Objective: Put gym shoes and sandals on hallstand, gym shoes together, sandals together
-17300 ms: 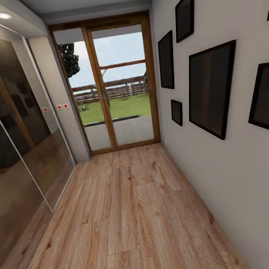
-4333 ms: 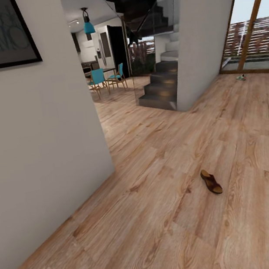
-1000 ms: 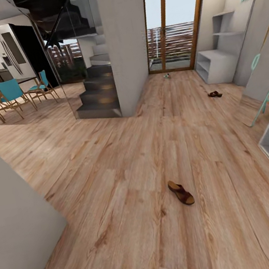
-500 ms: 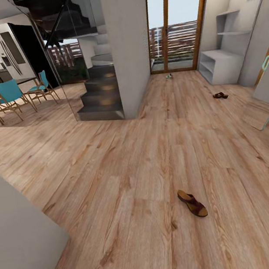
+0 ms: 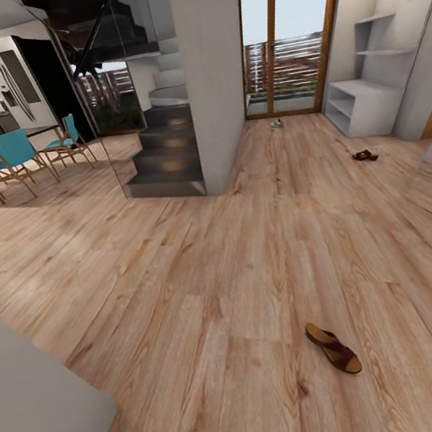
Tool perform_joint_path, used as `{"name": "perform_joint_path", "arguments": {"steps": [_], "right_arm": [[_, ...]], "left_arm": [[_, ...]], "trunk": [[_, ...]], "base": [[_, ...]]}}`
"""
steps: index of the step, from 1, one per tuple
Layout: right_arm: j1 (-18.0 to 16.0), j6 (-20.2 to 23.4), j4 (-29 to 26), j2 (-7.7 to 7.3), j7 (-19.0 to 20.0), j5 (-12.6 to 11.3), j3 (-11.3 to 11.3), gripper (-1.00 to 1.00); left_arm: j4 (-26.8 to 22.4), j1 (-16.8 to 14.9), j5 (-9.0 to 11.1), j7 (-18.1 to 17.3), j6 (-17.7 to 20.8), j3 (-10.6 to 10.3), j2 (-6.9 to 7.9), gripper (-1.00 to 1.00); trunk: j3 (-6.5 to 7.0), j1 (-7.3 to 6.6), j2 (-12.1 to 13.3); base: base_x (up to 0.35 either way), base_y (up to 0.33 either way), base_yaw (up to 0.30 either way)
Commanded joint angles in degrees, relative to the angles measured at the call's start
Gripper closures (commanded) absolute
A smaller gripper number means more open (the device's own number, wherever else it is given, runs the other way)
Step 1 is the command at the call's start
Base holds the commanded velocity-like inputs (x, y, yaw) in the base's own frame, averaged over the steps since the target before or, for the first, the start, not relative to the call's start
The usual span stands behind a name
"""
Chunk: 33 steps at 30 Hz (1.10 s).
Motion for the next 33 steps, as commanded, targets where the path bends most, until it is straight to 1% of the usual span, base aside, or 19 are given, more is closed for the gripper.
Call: {"name": "perform_joint_path", "arguments": {"steps": [1,33], "right_arm": [[-0.02,-0.17,0.03,-0.01,-0.01,0.02,0.01,-1.00],[-0.02,-0.16,0.11,-0.01,-0.01,0.02,0.01,-1.00]], "left_arm": [[0.05,-0.03,0.37,-0.08,-0.17,-0.04,0.00,-1.00],[0.14,-0.03,0.12,-0.08,-0.17,-0.12,-0.06,-1.00]], "trunk": [[-0.04,0.02,-0.01],[-0.04,0.02,-0.01]], "base": [[0.327,0.064,0.000],[0.337,0.006,0.000]]}}
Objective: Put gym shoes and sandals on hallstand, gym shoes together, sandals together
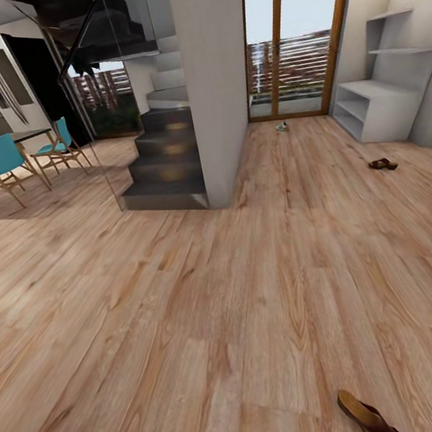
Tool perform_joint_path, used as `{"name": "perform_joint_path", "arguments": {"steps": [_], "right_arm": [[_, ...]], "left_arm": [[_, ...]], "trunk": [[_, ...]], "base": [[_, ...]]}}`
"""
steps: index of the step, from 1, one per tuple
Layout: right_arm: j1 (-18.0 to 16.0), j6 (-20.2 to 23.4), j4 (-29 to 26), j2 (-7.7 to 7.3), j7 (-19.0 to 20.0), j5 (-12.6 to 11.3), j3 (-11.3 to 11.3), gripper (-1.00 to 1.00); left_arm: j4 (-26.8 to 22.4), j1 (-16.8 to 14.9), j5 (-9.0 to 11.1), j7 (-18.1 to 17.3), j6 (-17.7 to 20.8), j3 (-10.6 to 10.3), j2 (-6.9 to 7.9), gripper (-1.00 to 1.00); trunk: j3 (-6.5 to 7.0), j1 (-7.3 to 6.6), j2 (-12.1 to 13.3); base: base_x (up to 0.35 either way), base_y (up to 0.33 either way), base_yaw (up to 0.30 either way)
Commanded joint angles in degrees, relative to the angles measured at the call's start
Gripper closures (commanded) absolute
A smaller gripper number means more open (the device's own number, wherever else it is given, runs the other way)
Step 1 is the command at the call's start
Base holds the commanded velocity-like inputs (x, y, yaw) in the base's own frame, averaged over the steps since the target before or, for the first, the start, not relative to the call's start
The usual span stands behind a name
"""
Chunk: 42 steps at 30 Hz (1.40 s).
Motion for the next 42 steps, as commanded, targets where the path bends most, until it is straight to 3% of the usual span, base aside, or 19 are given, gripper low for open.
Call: {"name": "perform_joint_path", "arguments": {"steps": [1,31,42], "right_arm": [[-0.03,-0.17,0.04,-0.01,-0.01,0.02,0.01,-1.00],[-0.03,-0.17,0.04,-0.01,-0.05,0.02,0.01,-1.00],[-0.03,-0.17,0.04,-0.01,-0.07,0.02,0.01,-1.00]], "left_arm": [[0.04,-0.03,0.36,-0.08,-0.17,-0.02,0.01,-1.00],[0.05,-0.03,0.44,-0.08,-0.17,-0.02,-0.06,-1.00],[0.04,-0.03,0.44,-0.08,-0.17,0.02,-0.04,-1.00]], "trunk": [[-0.04,0.03,-0.01],[-0.04,0.03,-0.01],[-0.04,0.03,-0.01]], "base": [[0.338,0.000,0.000],[0.337,0.000,0.000],[0.143,0.000,0.000]]}}
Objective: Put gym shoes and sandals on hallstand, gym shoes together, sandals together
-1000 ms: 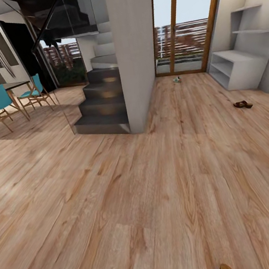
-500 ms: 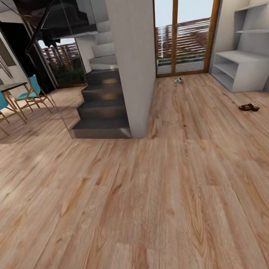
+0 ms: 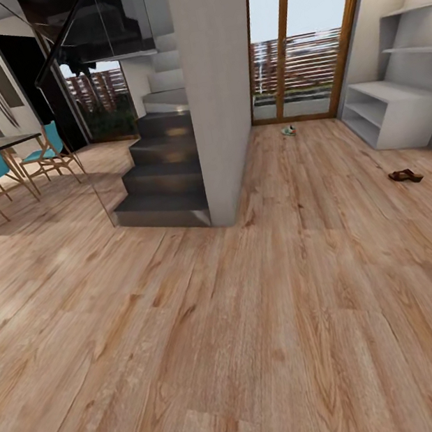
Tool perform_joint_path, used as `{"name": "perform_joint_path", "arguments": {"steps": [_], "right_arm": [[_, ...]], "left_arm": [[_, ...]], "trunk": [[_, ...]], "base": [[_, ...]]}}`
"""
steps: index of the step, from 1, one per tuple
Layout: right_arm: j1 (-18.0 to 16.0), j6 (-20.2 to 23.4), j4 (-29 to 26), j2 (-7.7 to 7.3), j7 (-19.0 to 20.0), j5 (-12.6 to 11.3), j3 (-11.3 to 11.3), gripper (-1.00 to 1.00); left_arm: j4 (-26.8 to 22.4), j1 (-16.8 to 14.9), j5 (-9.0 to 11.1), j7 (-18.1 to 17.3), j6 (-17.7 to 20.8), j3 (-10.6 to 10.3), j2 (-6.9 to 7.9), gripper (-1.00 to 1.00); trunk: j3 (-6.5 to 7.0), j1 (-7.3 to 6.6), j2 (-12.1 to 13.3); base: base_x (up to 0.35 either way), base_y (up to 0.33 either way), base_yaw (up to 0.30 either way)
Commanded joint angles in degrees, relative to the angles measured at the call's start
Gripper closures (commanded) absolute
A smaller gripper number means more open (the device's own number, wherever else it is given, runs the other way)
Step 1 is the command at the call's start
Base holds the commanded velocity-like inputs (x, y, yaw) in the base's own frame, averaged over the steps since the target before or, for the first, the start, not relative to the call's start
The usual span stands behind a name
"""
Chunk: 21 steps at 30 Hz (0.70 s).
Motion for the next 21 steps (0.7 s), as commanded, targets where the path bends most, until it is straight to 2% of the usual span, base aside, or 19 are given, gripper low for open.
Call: {"name": "perform_joint_path", "arguments": {"steps": [1,6,16,21], "right_arm": [[-0.03,-0.17,0.04,-0.01,-0.02,0.02,0.01,-1.00],[-0.03,-0.17,0.04,-0.01,0.00,0.02,0.01,-1.00],[-0.03,-0.17,-0.03,-0.01,-0.03,0.02,0.01,-1.00],[-0.03,-0.18,-0.02,-0.01,-0.03,0.02,0.01,-1.00]], "left_arm": [[0.04,-0.03,0.37,-0.08,-0.17,-0.02,0.00,-1.00],[0.04,-0.04,0.37,-0.03,-0.17,0.01,0.01,-1.00],[0.04,-0.03,0.37,-0.05,-0.17,0.01,-0.01,-1.00],[0.04,-0.03,0.42,-0.02,-0.17,0.02,0.01,-1.00]], "trunk": [[-0.04,-0.01,-0.01],[-0.04,-0.01,-0.01],[-0.04,-0.01,-0.01],[-0.04,-0.01,-0.01]], "base": [[0.027,0.000,0.000],[0.083,0.052,0.000],[0.211,0.182,0.000],[0.095,0.083,0.000]]}}
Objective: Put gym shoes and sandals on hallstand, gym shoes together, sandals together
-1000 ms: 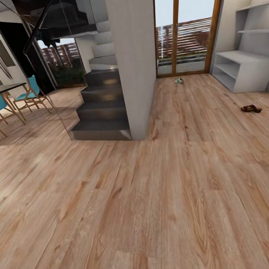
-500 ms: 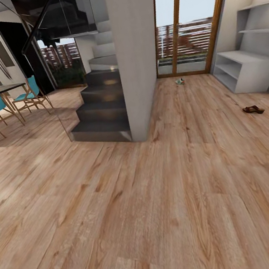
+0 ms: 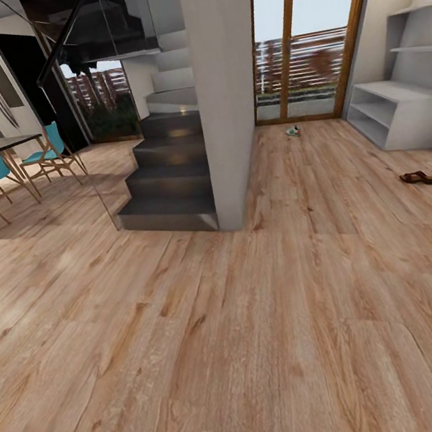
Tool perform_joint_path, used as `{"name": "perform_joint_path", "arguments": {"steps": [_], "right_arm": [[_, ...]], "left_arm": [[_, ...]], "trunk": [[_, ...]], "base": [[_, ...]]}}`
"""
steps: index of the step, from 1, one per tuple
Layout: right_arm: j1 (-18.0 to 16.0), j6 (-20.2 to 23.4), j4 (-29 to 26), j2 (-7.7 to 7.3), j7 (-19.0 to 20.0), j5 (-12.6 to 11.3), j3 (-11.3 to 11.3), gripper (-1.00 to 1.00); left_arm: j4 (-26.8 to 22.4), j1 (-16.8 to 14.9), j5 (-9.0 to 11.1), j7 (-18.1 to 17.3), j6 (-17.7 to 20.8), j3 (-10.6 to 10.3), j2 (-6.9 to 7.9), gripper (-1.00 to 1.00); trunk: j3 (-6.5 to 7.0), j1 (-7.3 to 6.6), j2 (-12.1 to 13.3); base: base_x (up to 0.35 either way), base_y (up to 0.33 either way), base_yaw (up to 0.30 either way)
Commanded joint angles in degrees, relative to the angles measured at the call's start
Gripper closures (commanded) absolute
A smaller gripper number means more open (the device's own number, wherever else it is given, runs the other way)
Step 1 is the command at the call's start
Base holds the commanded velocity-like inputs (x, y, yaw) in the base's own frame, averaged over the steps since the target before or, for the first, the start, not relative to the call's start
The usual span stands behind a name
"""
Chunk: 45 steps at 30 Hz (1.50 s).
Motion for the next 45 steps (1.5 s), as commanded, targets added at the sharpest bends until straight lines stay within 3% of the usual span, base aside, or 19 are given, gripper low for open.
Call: {"name": "perform_joint_path", "arguments": {"steps": [1,28,45], "right_arm": [[-0.02,-0.17,0.02,-0.01,-0.02,0.03,0.01,-1.00],[-0.02,-0.17,-0.07,-0.01,-0.05,-0.13,-0.14,-1.00],[-0.02,-0.17,-0.09,-0.01,-0.03,-0.15,-0.17,-1.00]], "left_arm": [[0.05,-0.04,0.37,-0.06,-0.17,-0.03,0.00,-1.00],[0.05,-0.04,0.33,0.40,-0.17,-0.12,-0.08,-1.00],[0.05,-0.03,0.33,0.40,-0.17,-0.17,-0.16,-1.00]], "trunk": [[-0.04,0.00,-0.01],[-0.04,0.00,-0.01],[-0.04,0.00,-0.01]], "base": [[0.037,0.032,0.000],[0.031,0.016,0.000],[0.302,0.000,0.000]]}}
